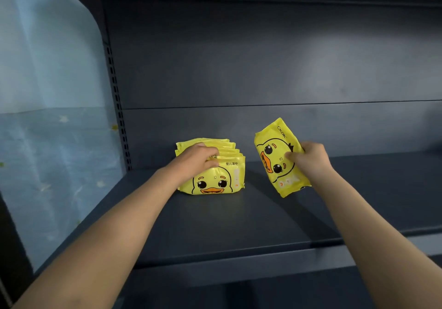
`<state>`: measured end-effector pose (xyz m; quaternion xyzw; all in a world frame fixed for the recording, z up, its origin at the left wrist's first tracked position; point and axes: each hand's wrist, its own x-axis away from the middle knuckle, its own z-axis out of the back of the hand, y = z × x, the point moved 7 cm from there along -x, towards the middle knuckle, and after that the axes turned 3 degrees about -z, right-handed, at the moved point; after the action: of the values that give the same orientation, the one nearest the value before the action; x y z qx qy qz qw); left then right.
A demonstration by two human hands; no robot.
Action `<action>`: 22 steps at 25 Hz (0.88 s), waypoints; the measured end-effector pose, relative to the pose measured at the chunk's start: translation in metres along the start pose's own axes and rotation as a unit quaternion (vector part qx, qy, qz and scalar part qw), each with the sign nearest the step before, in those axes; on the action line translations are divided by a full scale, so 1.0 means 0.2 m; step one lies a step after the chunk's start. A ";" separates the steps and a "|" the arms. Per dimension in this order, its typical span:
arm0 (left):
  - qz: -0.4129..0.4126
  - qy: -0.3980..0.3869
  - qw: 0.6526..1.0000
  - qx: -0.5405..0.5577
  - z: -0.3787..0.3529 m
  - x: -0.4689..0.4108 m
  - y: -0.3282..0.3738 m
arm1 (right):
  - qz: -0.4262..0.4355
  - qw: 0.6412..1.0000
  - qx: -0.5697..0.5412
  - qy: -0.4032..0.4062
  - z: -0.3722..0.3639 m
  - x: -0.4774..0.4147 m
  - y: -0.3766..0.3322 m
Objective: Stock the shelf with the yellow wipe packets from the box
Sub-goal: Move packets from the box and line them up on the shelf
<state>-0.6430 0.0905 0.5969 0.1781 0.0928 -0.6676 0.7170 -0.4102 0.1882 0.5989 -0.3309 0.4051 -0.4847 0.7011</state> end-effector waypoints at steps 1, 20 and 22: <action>-0.005 0.000 1.000 -0.004 -0.01 -0.01 -0.01 | 0.000 1.000 0.001 0.001 0.00 0.00 0.00; 0.101 0.103 0.989 -0.033 0.30 0.36 -0.39 | 0.271 0.909 0.260 -0.178 -0.68 0.17 -0.43; 0.096 0.098 0.990 -0.040 0.30 0.39 -0.39 | 0.289 0.900 0.290 -0.152 -0.73 0.18 -0.40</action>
<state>-0.7187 -0.0078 0.6120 0.2221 0.1714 -0.5704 0.7720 -0.5656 0.1192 0.5926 -0.0513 0.2134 -0.3010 0.9280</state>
